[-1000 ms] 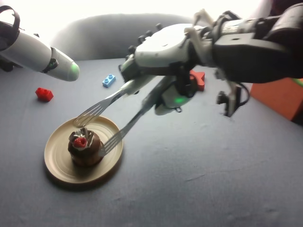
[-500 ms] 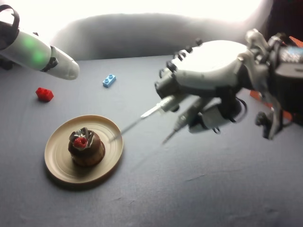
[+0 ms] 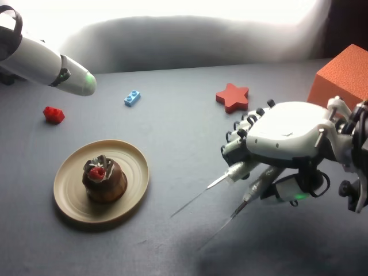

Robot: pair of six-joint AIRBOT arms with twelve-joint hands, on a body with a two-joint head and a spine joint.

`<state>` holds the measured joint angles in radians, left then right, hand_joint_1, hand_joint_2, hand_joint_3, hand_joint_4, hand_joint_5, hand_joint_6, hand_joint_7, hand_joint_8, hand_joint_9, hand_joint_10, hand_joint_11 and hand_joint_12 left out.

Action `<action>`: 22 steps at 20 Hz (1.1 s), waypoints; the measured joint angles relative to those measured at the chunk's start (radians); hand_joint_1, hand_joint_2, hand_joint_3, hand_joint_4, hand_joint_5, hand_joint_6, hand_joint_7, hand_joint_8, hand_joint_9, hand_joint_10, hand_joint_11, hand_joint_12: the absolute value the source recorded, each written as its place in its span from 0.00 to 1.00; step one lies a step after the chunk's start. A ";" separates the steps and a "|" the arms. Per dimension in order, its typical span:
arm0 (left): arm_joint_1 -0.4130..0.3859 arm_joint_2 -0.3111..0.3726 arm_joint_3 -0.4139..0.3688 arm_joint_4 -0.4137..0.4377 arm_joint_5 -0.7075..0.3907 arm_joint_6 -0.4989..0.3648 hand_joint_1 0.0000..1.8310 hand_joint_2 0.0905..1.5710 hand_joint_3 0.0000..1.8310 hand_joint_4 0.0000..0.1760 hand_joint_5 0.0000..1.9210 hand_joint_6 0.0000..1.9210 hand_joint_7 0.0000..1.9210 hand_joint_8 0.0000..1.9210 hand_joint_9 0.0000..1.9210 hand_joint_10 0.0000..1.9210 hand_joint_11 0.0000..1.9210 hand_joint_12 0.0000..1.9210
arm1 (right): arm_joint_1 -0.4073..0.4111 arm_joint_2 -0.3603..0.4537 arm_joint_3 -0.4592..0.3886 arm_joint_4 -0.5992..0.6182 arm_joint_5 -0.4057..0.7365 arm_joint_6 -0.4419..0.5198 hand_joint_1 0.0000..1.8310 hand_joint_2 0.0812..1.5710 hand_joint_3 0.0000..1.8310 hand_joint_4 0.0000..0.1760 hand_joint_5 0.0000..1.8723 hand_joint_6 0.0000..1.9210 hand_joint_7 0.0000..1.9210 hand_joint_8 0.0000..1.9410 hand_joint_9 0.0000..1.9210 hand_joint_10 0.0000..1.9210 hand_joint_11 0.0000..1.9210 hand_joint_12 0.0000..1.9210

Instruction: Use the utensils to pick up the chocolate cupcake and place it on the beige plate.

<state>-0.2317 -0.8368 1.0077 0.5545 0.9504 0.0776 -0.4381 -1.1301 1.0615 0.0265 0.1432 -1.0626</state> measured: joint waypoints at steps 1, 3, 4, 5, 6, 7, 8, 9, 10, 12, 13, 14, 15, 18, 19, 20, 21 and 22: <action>0.000 0.000 0.000 0.000 -0.001 0.000 0.17 0.64 0.00 0.03 0.11 0.00 0.12 0.00 0.10 0.00 0.00 0.35 | -0.002 0.000 0.000 0.000 0.010 0.000 0.57 0.81 0.00 0.00 0.34 0.77 0.20 0.64 0.16 0.76 0.13 0.90; 0.000 0.000 0.000 -0.002 -0.005 0.000 0.18 0.64 0.00 0.00 0.11 0.00 0.12 0.00 0.11 0.00 0.00 0.35 | -0.002 0.000 0.000 0.000 0.039 0.002 0.57 0.82 0.00 0.00 0.33 0.79 0.19 0.64 0.15 0.76 0.14 0.90; 0.000 0.000 0.000 -0.002 -0.005 0.000 0.18 0.64 0.00 0.00 0.11 0.00 0.12 0.00 0.11 0.00 0.00 0.35 | -0.016 0.000 0.000 0.000 0.055 0.007 0.56 0.83 0.00 0.00 0.32 0.80 0.19 0.64 0.15 0.76 0.11 0.89; 0.000 0.000 0.000 -0.002 -0.003 0.000 0.18 0.64 0.00 0.00 0.11 0.00 0.12 0.00 0.11 0.00 0.00 0.35 | -0.019 0.000 0.000 0.000 0.055 0.008 0.56 0.83 0.00 0.00 0.32 0.80 0.19 0.64 0.15 0.76 0.11 0.89; 0.000 0.000 0.000 0.001 0.000 0.000 0.19 0.64 0.00 0.00 0.11 0.00 0.12 0.00 0.11 0.00 0.00 0.34 | -0.035 0.000 0.000 0.000 0.056 0.008 0.56 0.83 0.00 0.00 0.32 0.79 0.19 0.64 0.16 0.75 0.15 0.88; 0.000 0.000 0.000 0.002 0.002 0.000 0.18 0.64 0.00 0.01 0.10 0.00 0.11 0.00 0.10 0.00 0.00 0.31 | -0.047 0.000 0.000 0.000 0.049 0.009 0.57 0.83 0.00 0.00 0.33 0.79 0.19 0.64 0.16 0.75 0.13 0.89; 0.000 0.000 0.000 0.002 0.001 0.000 0.18 0.64 0.00 0.01 0.10 0.00 0.11 0.00 0.10 0.00 0.00 0.31 | -0.049 0.000 0.000 0.000 0.043 0.009 0.57 0.83 0.00 0.00 0.33 0.79 0.19 0.64 0.16 0.75 0.13 0.89; 0.000 0.000 0.000 0.002 -0.001 0.000 0.19 0.64 0.00 0.00 0.12 0.00 0.12 0.00 0.11 0.00 0.00 0.33 | -0.049 0.000 0.000 0.000 0.036 0.009 0.54 0.78 0.00 0.00 0.21 0.55 0.17 0.62 0.15 0.75 0.12 0.90; 0.000 0.000 0.000 0.001 -0.002 0.000 0.19 0.64 0.00 0.00 0.12 0.00 0.13 0.00 0.12 0.01 0.00 0.36 | -0.048 0.004 0.000 0.000 0.036 0.014 0.55 0.75 0.00 0.00 0.22 0.41 0.20 0.56 0.17 0.70 0.13 0.89; 0.000 0.000 0.000 -0.001 -0.004 0.000 0.19 0.64 0.00 0.00 0.12 0.00 0.13 0.00 0.11 0.00 0.00 0.36 | -0.048 0.014 0.000 0.000 0.036 0.035 0.54 0.73 0.00 0.00 0.23 0.32 0.21 0.49 0.17 0.66 0.13 0.87; 0.000 0.000 0.000 0.000 0.000 0.000 0.17 0.64 0.00 0.02 0.11 0.00 0.12 0.00 0.10 0.00 0.00 0.35 | -0.046 0.024 0.000 0.000 0.035 0.038 0.51 0.73 0.00 0.00 0.23 0.15 0.23 0.26 0.19 0.44 0.07 0.77; 0.000 0.000 0.000 0.002 0.001 0.000 0.17 0.64 0.00 0.02 0.11 0.00 0.12 0.00 0.10 0.00 0.00 0.35 | -0.045 0.027 0.000 0.000 0.031 0.038 0.51 0.73 0.00 0.00 0.23 0.15 0.23 0.26 0.19 0.44 0.07 0.77; 0.000 0.000 0.000 0.002 0.000 0.000 0.18 0.64 0.00 0.00 0.11 0.00 0.12 0.00 0.11 0.00 0.00 0.35 | -0.044 0.031 0.000 0.000 0.032 0.037 0.47 0.71 0.00 0.00 0.22 0.04 0.23 0.08 0.18 0.24 0.01 0.68; 0.000 0.000 0.000 0.001 -0.001 0.000 0.19 0.64 0.00 0.00 0.12 0.00 0.13 0.00 0.11 0.00 0.00 0.35 | -0.044 0.034 0.000 0.000 0.027 0.034 0.32 0.66 0.00 0.00 0.09 0.00 0.12 0.00 0.10 0.02 0.00 0.36; 0.000 0.000 0.000 0.001 -0.001 0.000 0.19 0.63 0.00 0.00 0.13 0.00 0.15 0.01 0.12 0.01 0.00 0.38 | -0.044 0.041 -0.002 -0.001 0.027 0.033 0.27 0.62 0.00 0.00 0.04 0.00 0.06 0.00 0.06 0.01 0.00 0.23; 0.000 0.000 0.000 0.001 -0.001 0.000 0.19 0.63 0.00 0.00 0.12 0.00 0.15 0.00 0.12 0.00 0.00 0.37 | -0.044 0.048 -0.005 0.000 0.028 0.032 0.19 0.59 0.00 0.00 0.01 0.00 0.01 0.00 0.01 0.00 0.00 0.09; 0.000 0.000 0.000 0.002 0.000 0.000 0.19 0.63 0.00 0.00 0.12 0.00 0.16 0.00 0.12 0.00 0.00 0.37 | -0.044 0.058 -0.009 0.000 0.030 0.028 0.17 0.57 0.00 0.00 0.00 0.00 0.00 0.00 0.00 0.00 0.00 0.04; 0.000 0.000 0.000 0.002 0.000 0.000 0.18 0.64 0.00 0.00 0.11 0.00 0.15 0.00 0.11 0.00 0.00 0.34 | -0.044 0.067 -0.014 0.000 0.032 0.015 0.16 0.53 0.00 0.00 0.00 0.00 0.00 0.00 0.00 0.00 0.00 0.02</action>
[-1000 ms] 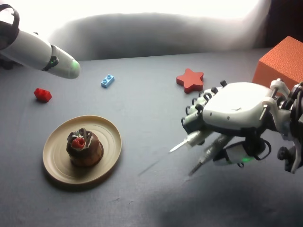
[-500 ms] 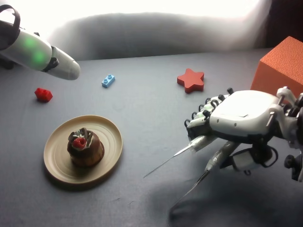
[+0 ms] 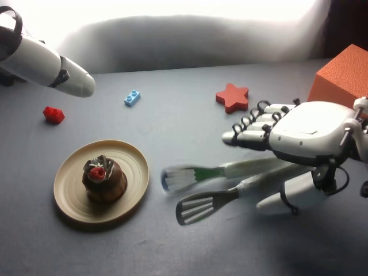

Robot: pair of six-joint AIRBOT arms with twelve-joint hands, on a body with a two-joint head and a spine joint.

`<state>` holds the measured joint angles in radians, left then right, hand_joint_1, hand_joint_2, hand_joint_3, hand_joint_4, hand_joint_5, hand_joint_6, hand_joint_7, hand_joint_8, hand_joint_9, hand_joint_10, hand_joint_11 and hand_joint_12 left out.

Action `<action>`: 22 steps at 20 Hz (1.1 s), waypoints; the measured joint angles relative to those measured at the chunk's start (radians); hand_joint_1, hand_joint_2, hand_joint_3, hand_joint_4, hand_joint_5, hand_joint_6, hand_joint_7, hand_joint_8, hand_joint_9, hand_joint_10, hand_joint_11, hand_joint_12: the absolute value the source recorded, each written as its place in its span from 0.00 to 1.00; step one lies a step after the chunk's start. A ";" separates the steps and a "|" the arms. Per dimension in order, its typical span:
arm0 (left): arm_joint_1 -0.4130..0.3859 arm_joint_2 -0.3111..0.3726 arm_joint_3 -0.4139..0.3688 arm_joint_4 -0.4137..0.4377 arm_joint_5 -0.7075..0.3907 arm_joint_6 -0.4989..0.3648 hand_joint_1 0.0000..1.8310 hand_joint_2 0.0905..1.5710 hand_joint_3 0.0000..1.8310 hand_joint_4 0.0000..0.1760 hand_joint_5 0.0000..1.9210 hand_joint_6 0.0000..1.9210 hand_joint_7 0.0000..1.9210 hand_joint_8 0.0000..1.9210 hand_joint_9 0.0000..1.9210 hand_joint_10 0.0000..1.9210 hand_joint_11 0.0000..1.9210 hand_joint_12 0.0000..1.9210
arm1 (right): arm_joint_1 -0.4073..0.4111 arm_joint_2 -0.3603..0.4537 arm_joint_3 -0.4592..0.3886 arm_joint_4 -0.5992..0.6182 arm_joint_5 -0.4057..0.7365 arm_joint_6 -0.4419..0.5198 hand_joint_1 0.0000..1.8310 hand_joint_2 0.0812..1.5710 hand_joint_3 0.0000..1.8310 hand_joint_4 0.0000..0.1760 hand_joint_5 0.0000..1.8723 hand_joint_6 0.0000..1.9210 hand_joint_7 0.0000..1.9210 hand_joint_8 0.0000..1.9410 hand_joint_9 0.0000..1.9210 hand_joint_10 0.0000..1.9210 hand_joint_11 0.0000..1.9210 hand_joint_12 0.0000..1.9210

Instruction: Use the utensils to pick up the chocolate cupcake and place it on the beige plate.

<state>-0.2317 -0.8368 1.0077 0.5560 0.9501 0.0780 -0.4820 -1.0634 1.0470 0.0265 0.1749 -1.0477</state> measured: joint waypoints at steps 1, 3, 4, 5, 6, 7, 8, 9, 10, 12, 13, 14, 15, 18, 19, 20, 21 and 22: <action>0.000 0.000 0.000 0.000 0.000 0.000 0.18 0.64 0.00 0.00 0.11 0.00 0.15 0.00 0.11 0.00 0.00 0.34 | 0.000 0.007 -0.007 0.000 0.001 -0.008 0.15 0.51 0.00 0.00 0.00 0.00 0.00 0.00 0.00 0.00 0.00 0.02; 0.000 0.000 0.000 0.000 0.000 0.000 0.19 0.64 0.00 0.00 0.12 0.00 0.15 0.00 0.11 0.00 0.00 0.34 | 0.000 0.020 -0.024 0.000 -0.001 -0.027 0.13 0.50 0.00 0.00 0.00 0.00 0.00 0.00 0.00 0.00 0.00 0.00; 0.000 0.000 0.000 0.000 -0.001 0.000 0.19 0.63 0.00 0.00 0.12 0.00 0.15 0.00 0.11 0.00 0.00 0.33 | 0.000 0.028 -0.033 0.000 -0.002 -0.031 0.13 0.50 0.00 0.00 0.00 0.00 0.00 0.00 0.00 0.00 0.00 0.00; 0.000 0.000 0.000 0.000 0.000 0.000 0.20 0.63 0.00 0.00 0.12 0.00 0.16 0.00 0.11 0.00 0.00 0.34 | 0.000 0.035 -0.039 0.000 -0.001 -0.033 0.14 0.50 0.00 0.00 0.00 0.00 0.00 0.00 0.00 0.00 0.00 0.00; 0.000 0.000 0.000 0.000 0.000 0.000 0.20 0.63 0.00 0.00 0.12 0.00 0.16 0.00 0.11 0.00 0.00 0.34 | 0.004 0.047 -0.048 0.000 -0.002 -0.041 0.15 0.49 0.00 0.00 0.00 0.00 0.00 0.00 0.00 0.00 0.01 0.00; 0.000 0.000 0.000 0.000 0.000 0.000 0.20 0.63 0.00 0.00 0.12 0.00 0.16 0.00 0.11 0.00 0.00 0.34 | 0.011 0.061 -0.059 0.000 -0.005 -0.050 0.15 0.49 0.00 0.00 0.00 0.00 0.00 0.00 0.00 0.00 0.01 0.01; 0.000 0.000 0.000 0.000 0.000 0.000 0.20 0.63 0.00 0.00 0.12 0.00 0.16 0.00 0.11 0.00 0.00 0.34 | 0.016 0.075 -0.069 0.000 -0.007 -0.051 0.15 0.49 0.00 0.00 0.00 0.00 0.00 0.00 0.00 0.00 0.01 0.01; 0.000 0.000 0.000 0.000 0.000 0.000 0.21 0.63 0.00 0.00 0.13 0.00 0.17 0.00 0.12 0.00 0.00 0.35 | 0.034 0.107 -0.099 0.000 -0.012 -0.063 0.14 0.51 0.00 0.00 0.00 0.00 0.00 0.00 0.00 0.00 0.01 0.01; 0.000 0.000 0.000 0.000 0.000 0.000 0.21 0.63 0.00 0.00 0.13 0.00 0.17 0.00 0.13 0.00 0.00 0.35 | 0.052 0.132 -0.122 0.000 -0.010 -0.078 0.14 0.51 0.00 0.00 0.00 0.00 0.00 0.00 0.00 0.00 0.02 0.01; 0.000 0.005 -0.011 0.003 0.000 0.002 0.21 0.62 0.00 0.00 0.13 0.00 0.17 0.00 0.13 0.00 0.00 0.33 | 0.087 0.189 -0.171 0.000 0.013 -0.110 0.16 0.53 0.00 0.00 0.00 0.00 0.00 0.00 0.00 0.00 0.03 0.02; 0.000 0.005 -0.014 -0.004 0.000 0.003 0.20 0.63 0.00 0.00 0.12 0.00 0.17 0.00 0.12 0.00 0.00 0.31 | 0.101 0.217 -0.195 0.000 0.025 -0.121 0.15 0.53 0.00 0.00 0.00 0.00 0.00 0.00 0.00 0.00 0.04 0.02; 0.000 0.005 -0.014 -0.006 0.001 0.003 0.20 0.63 0.00 0.00 0.12 0.00 0.17 0.00 0.12 0.00 0.00 0.30 | 0.119 0.254 -0.221 0.000 0.021 -0.135 0.15 0.54 0.00 0.00 0.00 0.00 0.00 0.00 0.00 0.00 0.01 0.13; 0.000 0.005 -0.013 -0.006 0.002 0.003 0.20 0.63 0.00 0.00 0.12 0.00 0.17 0.00 0.12 0.00 0.00 0.30 | 0.124 0.262 -0.226 0.000 0.019 -0.139 0.15 0.54 0.00 0.00 0.00 0.00 0.00 0.00 0.00 0.00 0.01 0.13; 0.002 0.006 0.004 0.000 0.000 0.004 0.22 0.62 0.00 0.00 0.13 0.00 0.17 0.00 0.13 0.00 0.00 0.30 | 0.175 0.340 -0.274 0.000 0.024 -0.206 0.18 0.55 0.00 0.00 0.00 0.00 0.00 0.00 0.00 0.00 0.00 0.21; 0.002 0.006 0.007 0.000 0.000 0.004 0.22 0.62 0.00 0.00 0.13 0.00 0.17 0.00 0.12 0.00 0.00 0.31 | 0.174 0.353 -0.281 0.000 0.031 -0.221 0.18 0.56 0.00 0.00 0.00 0.00 0.00 0.00 0.00 0.00 0.00 0.20; 0.004 0.008 0.007 0.001 0.000 0.004 0.23 0.62 0.00 0.00 0.12 0.00 0.15 0.00 0.11 0.00 0.00 0.30 | 0.174 0.367 -0.287 -0.001 0.030 -0.238 0.17 0.57 0.00 0.00 0.00 0.00 0.00 0.00 0.00 0.00 0.00 0.17; 0.004 0.009 0.007 0.002 0.001 0.004 0.23 0.63 0.00 0.00 0.12 0.00 0.14 0.00 0.11 0.00 0.00 0.30 | 0.174 0.370 -0.287 -0.001 0.029 -0.238 0.16 0.57 0.00 0.00 0.00 0.00 0.00 0.00 0.00 0.00 0.00 0.20; 0.004 0.009 0.007 0.001 0.000 0.004 0.23 0.63 0.00 0.00 0.12 0.00 0.14 0.00 0.11 0.00 0.00 0.30 | 0.174 0.372 -0.286 -0.004 0.031 -0.243 0.16 0.57 0.00 0.00 0.00 0.00 0.00 0.00 0.00 0.00 0.00 0.20</action>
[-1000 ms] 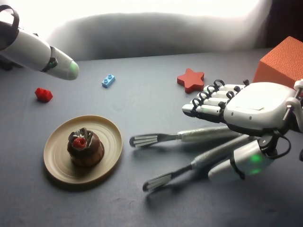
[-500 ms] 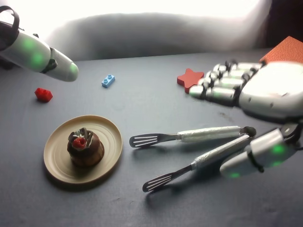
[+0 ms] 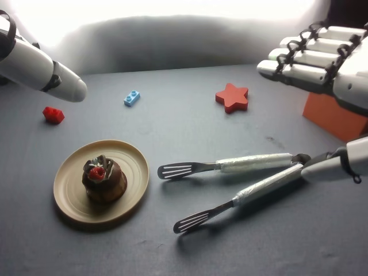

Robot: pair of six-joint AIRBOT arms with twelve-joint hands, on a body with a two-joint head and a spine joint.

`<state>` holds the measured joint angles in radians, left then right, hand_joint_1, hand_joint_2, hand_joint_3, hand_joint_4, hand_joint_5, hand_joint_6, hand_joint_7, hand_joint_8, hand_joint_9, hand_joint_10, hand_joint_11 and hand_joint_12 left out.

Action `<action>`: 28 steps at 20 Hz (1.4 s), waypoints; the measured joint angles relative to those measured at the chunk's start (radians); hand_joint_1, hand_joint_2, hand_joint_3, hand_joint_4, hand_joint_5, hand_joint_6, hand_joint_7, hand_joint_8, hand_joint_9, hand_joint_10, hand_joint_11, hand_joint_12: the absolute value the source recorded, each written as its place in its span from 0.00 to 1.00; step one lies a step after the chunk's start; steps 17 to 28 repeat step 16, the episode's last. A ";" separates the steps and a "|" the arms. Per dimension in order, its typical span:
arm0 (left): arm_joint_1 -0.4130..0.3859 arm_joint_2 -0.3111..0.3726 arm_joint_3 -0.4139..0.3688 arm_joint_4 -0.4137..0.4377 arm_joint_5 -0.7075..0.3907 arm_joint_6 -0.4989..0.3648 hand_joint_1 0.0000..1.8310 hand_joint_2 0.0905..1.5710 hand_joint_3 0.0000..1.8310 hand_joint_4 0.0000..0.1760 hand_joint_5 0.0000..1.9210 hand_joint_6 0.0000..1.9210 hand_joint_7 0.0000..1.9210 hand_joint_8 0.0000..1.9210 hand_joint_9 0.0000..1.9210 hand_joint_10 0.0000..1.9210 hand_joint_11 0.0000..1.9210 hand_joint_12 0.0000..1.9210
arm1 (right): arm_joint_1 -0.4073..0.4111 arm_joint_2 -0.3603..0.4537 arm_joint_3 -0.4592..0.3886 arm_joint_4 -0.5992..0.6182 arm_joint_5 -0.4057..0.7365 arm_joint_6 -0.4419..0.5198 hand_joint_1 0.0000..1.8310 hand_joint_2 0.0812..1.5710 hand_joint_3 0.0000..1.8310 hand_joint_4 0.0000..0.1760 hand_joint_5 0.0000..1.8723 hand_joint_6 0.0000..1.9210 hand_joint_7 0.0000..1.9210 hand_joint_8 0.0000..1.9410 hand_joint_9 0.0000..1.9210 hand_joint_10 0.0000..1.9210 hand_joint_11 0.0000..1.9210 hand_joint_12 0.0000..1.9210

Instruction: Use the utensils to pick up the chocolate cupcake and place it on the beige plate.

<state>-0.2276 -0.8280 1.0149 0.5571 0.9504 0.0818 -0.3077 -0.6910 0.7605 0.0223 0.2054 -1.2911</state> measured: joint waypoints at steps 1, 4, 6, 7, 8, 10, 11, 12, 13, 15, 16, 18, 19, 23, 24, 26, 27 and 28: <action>0.000 0.000 -0.002 0.000 -0.005 0.000 0.22 0.63 0.00 0.00 0.11 0.00 0.13 0.00 0.10 0.00 0.00 0.29 | 0.000 0.002 0.000 -0.002 0.014 -0.020 0.15 0.57 0.00 0.00 0.01 0.00 0.00 0.00 0.01 0.00 0.00 0.23; -0.003 0.000 -0.008 -0.005 -0.019 0.000 0.22 0.64 0.00 0.00 0.11 0.00 0.13 0.00 0.10 0.00 0.00 0.30 | -0.024 0.002 0.002 -0.005 0.071 -0.020 0.15 0.58 0.00 0.00 0.01 0.00 0.01 0.00 0.01 0.00 0.00 0.22; -0.003 0.000 -0.007 -0.003 -0.015 0.006 0.23 0.63 0.00 0.00 0.13 0.00 0.16 0.00 0.12 0.00 0.00 0.31 | -0.027 0.005 0.002 -0.006 0.074 -0.020 0.14 0.58 0.00 0.00 0.02 0.00 0.01 0.00 0.02 0.00 0.00 0.23; -0.003 0.000 -0.008 -0.001 -0.010 0.008 0.22 0.63 0.00 0.00 0.13 0.00 0.16 0.00 0.12 0.00 0.00 0.30 | -0.027 0.006 0.003 -0.006 0.074 -0.020 0.14 0.58 0.00 0.00 0.02 0.00 0.01 0.00 0.02 0.00 0.00 0.23; -0.003 0.000 -0.008 -0.001 -0.003 0.008 0.21 0.63 0.00 0.00 0.11 0.00 0.14 0.00 0.11 0.00 0.00 0.29 | -0.027 0.006 0.003 -0.006 0.073 -0.017 0.15 0.58 0.00 0.00 0.03 0.01 0.02 0.00 0.02 0.00 0.00 0.23; -0.005 0.000 -0.008 -0.001 0.006 0.008 0.20 0.63 0.00 0.00 0.11 0.00 0.13 0.00 0.10 0.00 0.00 0.27 | -0.027 0.003 0.003 -0.006 0.066 -0.010 0.14 0.59 0.00 0.00 0.03 0.00 0.02 0.00 0.02 0.00 0.00 0.23; -0.007 0.002 -0.019 0.007 0.005 0.009 0.21 0.64 0.00 0.00 0.10 0.00 0.12 0.00 0.10 0.00 0.00 0.27 | -0.026 0.003 0.002 -0.006 0.066 -0.004 0.14 0.59 0.00 0.00 0.03 0.00 0.02 0.00 0.02 0.00 0.00 0.22; -0.008 0.002 -0.024 0.003 0.005 0.009 0.21 0.64 0.00 0.00 0.10 0.00 0.12 0.00 0.10 0.00 0.00 0.26 | -0.026 0.003 0.002 -0.007 0.067 -0.003 0.14 0.59 0.00 0.00 0.03 0.00 0.02 0.00 0.02 0.00 0.00 0.21; -0.008 0.002 -0.032 -0.001 0.006 0.010 0.21 0.64 0.00 0.00 0.10 0.00 0.13 0.00 0.10 0.00 0.00 0.27 | -0.026 0.003 0.002 -0.007 0.068 -0.002 0.14 0.59 0.00 0.00 0.02 0.00 0.01 0.00 0.02 0.00 0.00 0.20; -0.007 0.002 -0.034 -0.012 0.005 0.010 0.22 0.64 0.00 0.00 0.11 0.00 0.14 0.00 0.11 0.00 0.00 0.26 | -0.026 0.003 0.002 -0.007 0.068 -0.001 0.14 0.60 0.00 0.00 0.01 0.00 0.01 0.00 0.02 0.00 0.00 0.20; -0.007 0.002 -0.034 -0.011 0.006 0.010 0.22 0.64 0.00 0.00 0.11 0.00 0.14 0.00 0.11 0.00 0.00 0.26 | -0.026 0.003 0.003 -0.007 0.071 -0.001 0.14 0.60 0.00 0.00 0.01 0.00 0.01 0.00 0.02 0.00 0.00 0.20; -0.007 0.002 -0.034 -0.011 0.006 0.010 0.22 0.64 0.00 0.00 0.11 0.00 0.14 0.00 0.11 0.00 0.00 0.26 | -0.026 0.003 0.003 -0.007 0.071 -0.001 0.14 0.60 0.00 0.00 0.01 0.00 0.01 0.00 0.02 0.00 0.00 0.20; -0.007 0.002 -0.034 -0.011 0.006 0.010 0.22 0.64 0.00 0.00 0.11 0.00 0.14 0.00 0.11 0.00 0.00 0.26 | -0.026 0.003 0.003 -0.007 0.071 -0.001 0.14 0.60 0.00 0.00 0.01 0.00 0.01 0.00 0.02 0.00 0.00 0.20; -0.007 0.002 -0.034 -0.011 0.006 0.010 0.22 0.64 0.00 0.00 0.11 0.00 0.14 0.00 0.11 0.00 0.00 0.26 | -0.026 0.003 0.003 -0.007 0.071 -0.001 0.14 0.60 0.00 0.00 0.01 0.00 0.01 0.00 0.02 0.00 0.00 0.20; -0.007 0.002 -0.034 -0.011 0.006 0.010 0.22 0.64 0.00 0.00 0.11 0.00 0.14 0.00 0.11 0.00 0.00 0.26 | -0.026 0.003 0.003 -0.007 0.071 -0.001 0.14 0.60 0.00 0.00 0.01 0.00 0.01 0.00 0.02 0.00 0.00 0.20; -0.007 0.002 -0.034 -0.011 0.006 0.010 0.22 0.64 0.00 0.00 0.11 0.00 0.14 0.00 0.11 0.00 0.00 0.26 | -0.026 0.003 0.003 -0.007 0.071 -0.001 0.14 0.60 0.00 0.00 0.01 0.00 0.01 0.00 0.02 0.00 0.00 0.20; -0.007 0.002 -0.034 -0.011 0.006 0.010 0.22 0.64 0.00 0.00 0.11 0.00 0.14 0.00 0.11 0.00 0.00 0.26 | -0.026 0.003 0.003 -0.007 0.071 -0.001 0.14 0.60 0.00 0.00 0.01 0.00 0.01 0.00 0.02 0.00 0.00 0.20; -0.007 0.002 -0.034 -0.011 0.006 0.010 0.22 0.64 0.00 0.00 0.11 0.00 0.14 0.00 0.11 0.00 0.00 0.26 | -0.026 0.003 0.003 -0.007 0.071 -0.001 0.14 0.60 0.00 0.00 0.01 0.00 0.01 0.00 0.02 0.00 0.00 0.20</action>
